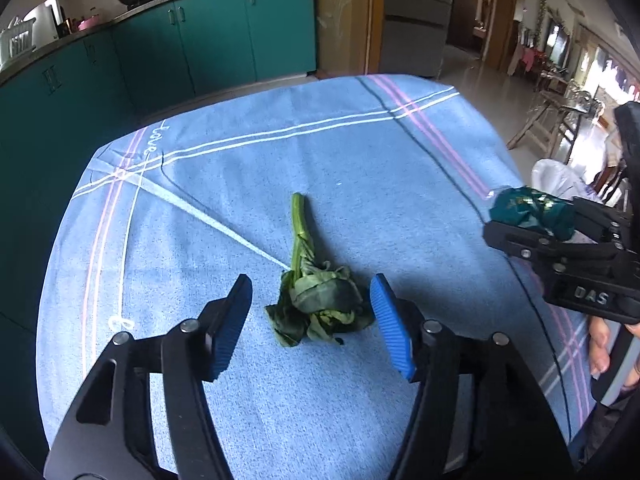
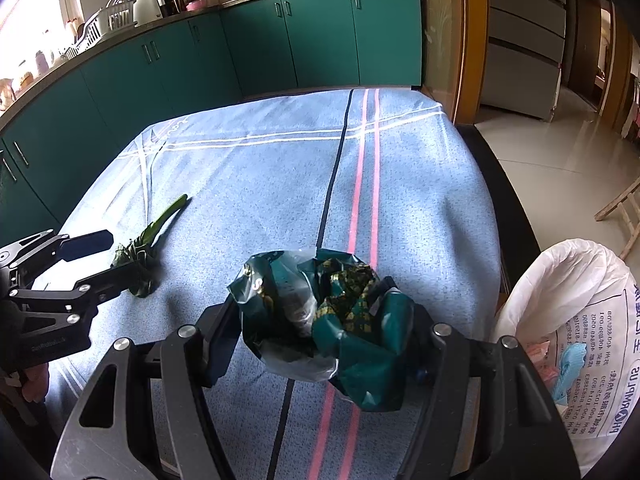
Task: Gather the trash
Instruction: 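Grasp the green vegetable stalk with the left tool while the right tool holds the wrapper, then carry the stalk over the bin and open the left tool while the right tool drops the wrapper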
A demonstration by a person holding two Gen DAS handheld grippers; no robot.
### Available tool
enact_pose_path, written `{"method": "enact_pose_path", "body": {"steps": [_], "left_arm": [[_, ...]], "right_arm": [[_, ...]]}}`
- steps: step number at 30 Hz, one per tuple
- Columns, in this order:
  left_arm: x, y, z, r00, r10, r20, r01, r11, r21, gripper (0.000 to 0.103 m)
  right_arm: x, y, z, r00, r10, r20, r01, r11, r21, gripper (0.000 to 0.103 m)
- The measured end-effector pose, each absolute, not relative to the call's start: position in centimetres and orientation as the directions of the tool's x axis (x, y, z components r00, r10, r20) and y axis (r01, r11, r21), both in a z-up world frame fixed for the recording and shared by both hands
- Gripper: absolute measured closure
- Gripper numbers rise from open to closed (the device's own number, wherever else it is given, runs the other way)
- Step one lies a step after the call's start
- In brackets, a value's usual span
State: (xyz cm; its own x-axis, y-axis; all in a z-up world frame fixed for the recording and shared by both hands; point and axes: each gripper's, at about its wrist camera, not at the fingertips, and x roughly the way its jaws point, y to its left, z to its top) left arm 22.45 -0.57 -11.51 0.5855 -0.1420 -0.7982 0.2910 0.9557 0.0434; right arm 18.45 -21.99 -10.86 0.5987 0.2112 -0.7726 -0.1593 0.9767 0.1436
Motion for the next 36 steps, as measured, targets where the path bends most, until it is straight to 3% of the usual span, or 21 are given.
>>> {"method": "enact_pose_path", "body": {"steps": [6, 9, 11, 13, 19, 26, 30, 36], "left_arm": [[23.8, -0.2, -12.5, 0.559, -0.124, -0.82, 0.25, 0.968, 0.024, 0.041], [23.6, -0.5, -12.4, 0.552, -0.148, -0.821, 0.27, 0.963, 0.007, 0.057], [23.3, -0.9, -12.4, 0.552, -0.164, -0.817, 0.294, 0.956, 0.007, 0.072], [22.9, -1.4, -12.4, 0.568, -0.14, -0.811, 0.296, 0.954, 0.042, 0.078], [22.0, -1.3, -11.0, 0.614, -0.168, -0.771, 0.293, 0.956, 0.025, 0.081], [19.9, -2.5, -8.3, 0.651, -0.23, -0.724, 0.334, 0.943, 0.001, 0.081], [18.9, -6.1, -7.3, 0.638, -0.286, -0.715, 0.404, 0.915, -0.006, 0.081], [17.4, -14.2, -7.1, 0.58, -0.386, -0.717, 0.526, 0.85, -0.032, 0.081]], "right_arm": [[18.5, -21.5, -11.2, 0.591, 0.203, -0.781, -0.171, 0.977, 0.124, 0.037], [18.5, -21.4, -11.2, 0.592, 0.201, -0.781, -0.176, 0.977, 0.118, 0.037], [18.4, -21.4, -11.2, 0.592, 0.2, -0.781, -0.177, 0.977, 0.116, 0.037], [18.3, -21.4, -11.3, 0.592, 0.198, -0.781, -0.179, 0.977, 0.113, 0.037], [17.3, -22.0, -10.4, 0.617, 0.191, -0.763, -0.179, 0.979, 0.101, 0.039], [14.3, -27.4, -6.4, 0.722, 0.143, -0.677, -0.066, 0.988, 0.138, 0.038], [12.5, -32.7, -4.4, 0.777, 0.053, -0.628, 0.069, 0.983, 0.169, 0.038], [10.2, -38.4, -4.0, 0.768, -0.117, -0.63, 0.246, 0.962, 0.122, 0.038]]}}
